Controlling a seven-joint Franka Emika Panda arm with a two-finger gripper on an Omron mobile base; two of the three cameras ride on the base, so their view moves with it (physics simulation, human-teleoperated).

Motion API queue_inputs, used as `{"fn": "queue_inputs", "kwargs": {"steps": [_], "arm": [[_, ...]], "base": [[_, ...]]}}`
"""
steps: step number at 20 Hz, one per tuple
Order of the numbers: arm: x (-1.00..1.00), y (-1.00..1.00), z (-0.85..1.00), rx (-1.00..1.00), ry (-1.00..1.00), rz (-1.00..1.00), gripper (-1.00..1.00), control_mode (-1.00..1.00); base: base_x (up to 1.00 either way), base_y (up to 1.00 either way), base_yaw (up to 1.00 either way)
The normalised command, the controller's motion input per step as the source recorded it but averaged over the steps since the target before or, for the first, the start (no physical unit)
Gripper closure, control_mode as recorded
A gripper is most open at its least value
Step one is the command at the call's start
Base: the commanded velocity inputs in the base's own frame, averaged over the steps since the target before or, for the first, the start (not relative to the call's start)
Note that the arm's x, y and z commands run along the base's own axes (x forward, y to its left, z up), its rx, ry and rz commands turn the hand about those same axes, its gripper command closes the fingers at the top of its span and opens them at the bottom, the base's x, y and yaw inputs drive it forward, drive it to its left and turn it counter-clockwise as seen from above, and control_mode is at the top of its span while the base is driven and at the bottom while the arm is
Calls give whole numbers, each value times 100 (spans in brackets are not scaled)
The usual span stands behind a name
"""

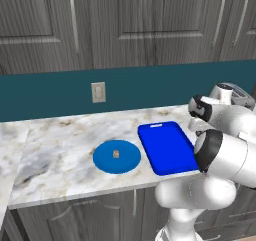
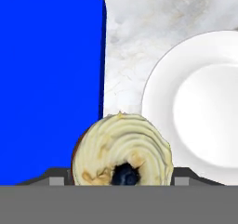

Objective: Move the dessert items from the plates to the tray.

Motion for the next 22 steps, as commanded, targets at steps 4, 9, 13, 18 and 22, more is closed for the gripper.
{"fn": "queue_inputs", "kwargs": {"steps": [4,9,13,18,22], "arm": [[-10,73,26,-3,0,0,100,-100],[0,69,5,-2,0,0,100,-100],[2,61,0,-1,-1,0,100,-100],[21,48,0,-4,0,0,100,-100],[53,14,0,-5,0,-3,100,-100]], "base": [[0,0,0],[0,0,0],[0,0,0],[0,0,0],[0,0,0]]}}
